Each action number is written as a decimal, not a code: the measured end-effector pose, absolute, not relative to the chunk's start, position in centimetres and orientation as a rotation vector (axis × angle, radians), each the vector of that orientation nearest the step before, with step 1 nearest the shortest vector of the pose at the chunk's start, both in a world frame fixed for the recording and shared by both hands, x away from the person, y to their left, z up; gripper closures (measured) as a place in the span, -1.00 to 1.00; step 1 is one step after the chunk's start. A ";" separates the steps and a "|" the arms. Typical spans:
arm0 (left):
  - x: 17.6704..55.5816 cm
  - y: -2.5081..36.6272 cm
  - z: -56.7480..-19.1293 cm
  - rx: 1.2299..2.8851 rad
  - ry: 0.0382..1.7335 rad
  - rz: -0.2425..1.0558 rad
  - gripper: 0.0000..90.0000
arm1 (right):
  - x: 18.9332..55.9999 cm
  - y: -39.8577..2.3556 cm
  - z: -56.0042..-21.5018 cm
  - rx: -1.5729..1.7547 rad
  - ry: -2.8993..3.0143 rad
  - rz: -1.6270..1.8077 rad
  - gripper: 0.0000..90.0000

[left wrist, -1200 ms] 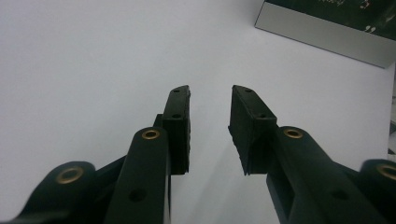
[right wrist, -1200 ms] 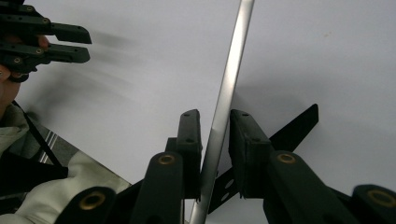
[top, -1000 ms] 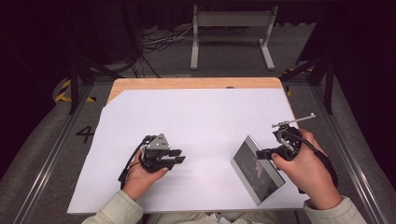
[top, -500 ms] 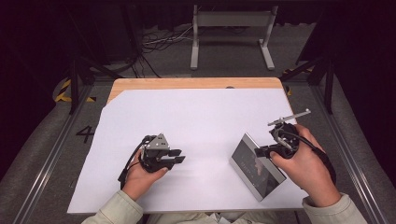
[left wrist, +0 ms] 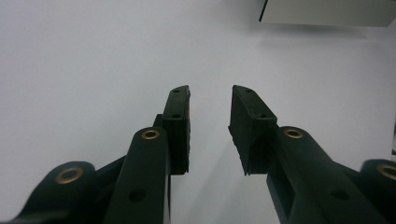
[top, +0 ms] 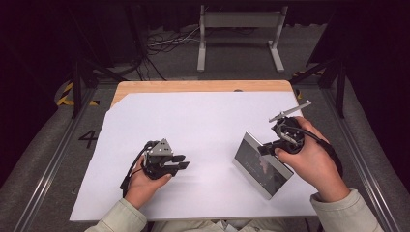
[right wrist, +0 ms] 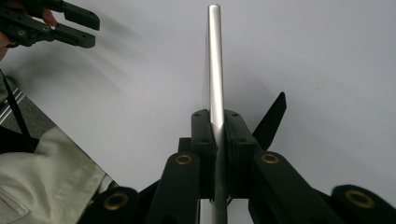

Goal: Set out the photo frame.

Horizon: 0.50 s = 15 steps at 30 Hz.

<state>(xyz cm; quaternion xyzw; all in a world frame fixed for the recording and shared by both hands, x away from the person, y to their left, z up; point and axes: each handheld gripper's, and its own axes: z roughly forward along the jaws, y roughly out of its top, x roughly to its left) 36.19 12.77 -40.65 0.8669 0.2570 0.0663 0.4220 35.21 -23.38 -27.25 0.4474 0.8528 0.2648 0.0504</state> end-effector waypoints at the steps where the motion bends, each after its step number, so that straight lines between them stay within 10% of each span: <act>1: 36.1 12.8 -40.7 2.168 0.648 0.164 0.53 | 35.4 -23.3 -27.1 1.337 2.610 0.808 0.88; 15: 35.5 13.9 -40.7 2.158 0.685 0.180 0.53 | 37.9 -21.0 -26.1 1.052 2.757 0.807 0.88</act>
